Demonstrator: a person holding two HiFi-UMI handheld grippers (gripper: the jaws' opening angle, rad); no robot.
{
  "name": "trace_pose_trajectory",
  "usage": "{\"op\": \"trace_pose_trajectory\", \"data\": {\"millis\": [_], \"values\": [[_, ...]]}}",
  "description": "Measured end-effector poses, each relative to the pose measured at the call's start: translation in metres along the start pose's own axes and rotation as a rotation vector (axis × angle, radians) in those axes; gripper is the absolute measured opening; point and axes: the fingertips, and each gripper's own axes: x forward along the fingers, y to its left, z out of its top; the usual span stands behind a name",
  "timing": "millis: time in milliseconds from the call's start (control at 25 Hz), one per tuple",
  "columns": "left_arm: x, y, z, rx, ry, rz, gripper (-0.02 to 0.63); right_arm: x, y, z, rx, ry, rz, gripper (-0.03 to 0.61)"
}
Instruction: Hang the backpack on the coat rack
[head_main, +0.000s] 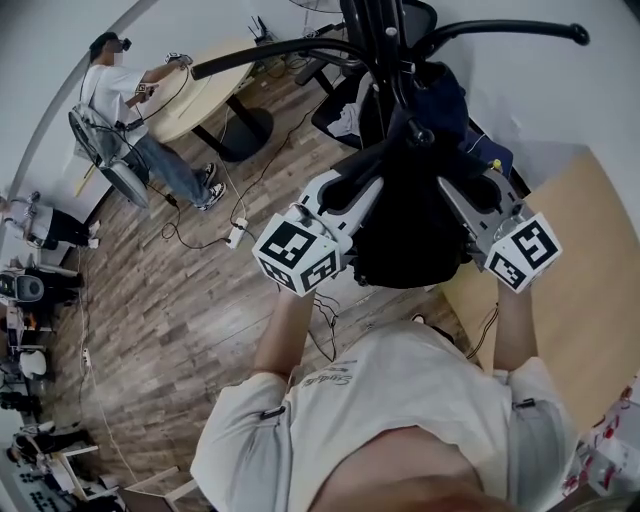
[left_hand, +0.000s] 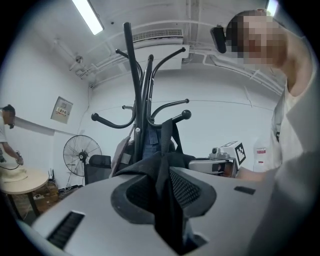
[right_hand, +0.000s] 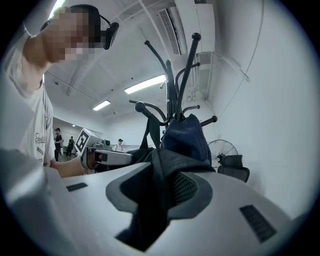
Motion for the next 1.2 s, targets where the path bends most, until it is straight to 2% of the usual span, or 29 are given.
{"op": "trace_pose_trajectory", "data": {"millis": [160,320,400,480,680,920,1080,1200], "values": [[-0.017,0.003,-0.001,-0.055,-0.032,0.02,0.095,-0.014,-0.004,-0.004,-0.005,0.012,-0.122,0.118],[-0.036,0.006,-0.005,-0.096,-0.076,0.058,0.095,-0.032,-0.002,-0.011,-0.031,0.038,-0.231,0.12],[-0.045,0.007,-0.01,-0.122,-0.088,0.06,0.082,-0.043,-0.005,-0.016,-0.06,0.061,-0.297,0.111],[-0.054,0.006,-0.021,-0.154,-0.076,0.05,0.061,-0.055,-0.002,-0.025,-0.056,0.086,-0.344,0.069],[-0.065,-0.007,-0.04,-0.185,-0.034,0.01,0.043,-0.065,0.02,-0.046,0.006,0.126,-0.356,0.027],[-0.074,-0.033,-0.061,-0.06,0.046,0.006,0.037,-0.063,0.059,-0.064,0.056,0.142,-0.317,-0.005],[-0.08,-0.051,-0.078,-0.103,0.077,-0.061,0.035,-0.062,0.087,-0.075,0.039,0.176,-0.305,-0.005],[-0.082,-0.059,-0.091,-0.132,0.089,-0.077,0.035,-0.069,0.102,-0.083,0.017,0.202,-0.308,-0.005]]}}
